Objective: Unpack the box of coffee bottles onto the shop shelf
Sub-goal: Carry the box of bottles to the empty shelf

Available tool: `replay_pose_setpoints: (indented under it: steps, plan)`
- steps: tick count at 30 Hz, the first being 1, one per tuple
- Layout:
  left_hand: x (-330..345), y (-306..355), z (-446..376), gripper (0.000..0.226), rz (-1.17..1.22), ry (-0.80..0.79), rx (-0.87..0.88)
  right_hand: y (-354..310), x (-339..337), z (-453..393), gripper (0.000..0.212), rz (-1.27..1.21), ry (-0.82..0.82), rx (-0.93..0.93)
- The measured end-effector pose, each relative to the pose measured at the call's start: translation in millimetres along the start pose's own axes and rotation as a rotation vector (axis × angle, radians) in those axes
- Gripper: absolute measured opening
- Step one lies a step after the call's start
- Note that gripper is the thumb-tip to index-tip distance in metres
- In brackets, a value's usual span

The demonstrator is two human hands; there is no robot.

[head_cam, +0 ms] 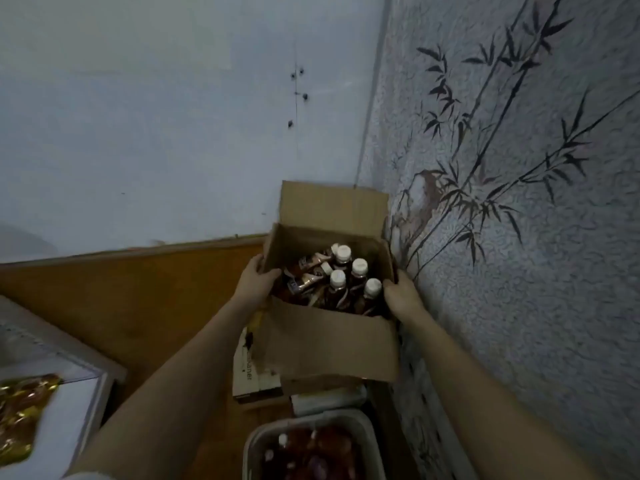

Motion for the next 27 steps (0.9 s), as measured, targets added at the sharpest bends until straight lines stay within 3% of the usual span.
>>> replay_pose_setpoints:
  steps: [4,8,16,20,27]
  plan:
    - [-2.5,-12.2,-21.7,0.056,0.043,-0.077,-0.023,14.5,10.5,7.6,0.033,-0.173,0.038,0.100]
    - [-6.1,-22.1,-38.0,0.056,0.158,-0.100,-0.044,4.6,13.6,14.8,0.046,-0.308,0.057,0.105]
    - [-19.0,-35.4,2.4,0.048,0.279,-0.071,-0.029,-1.8,17.1,39.8,0.047,-0.321,0.112,0.027]
    - [-27.4,-50.3,46.8,0.048,0.359,-0.046,-0.018,4.1,23.8,61.9,0.047,-0.325,0.057,-0.009]
    - [-57.1,-91.6,149.8,0.045,0.533,0.166,0.023,-11.4,60.4,104.5,0.055,-0.213,-0.192,-0.099]
Point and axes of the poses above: each hand's wrist, its own z-axis away from the middle knuckle, its own x-axis out of the palm, y = z × x, the point moved 1 cm from there along -z, towards the middle knuckle, and after that the axes turned 11 degrees about -y, right-handed, at the moved point
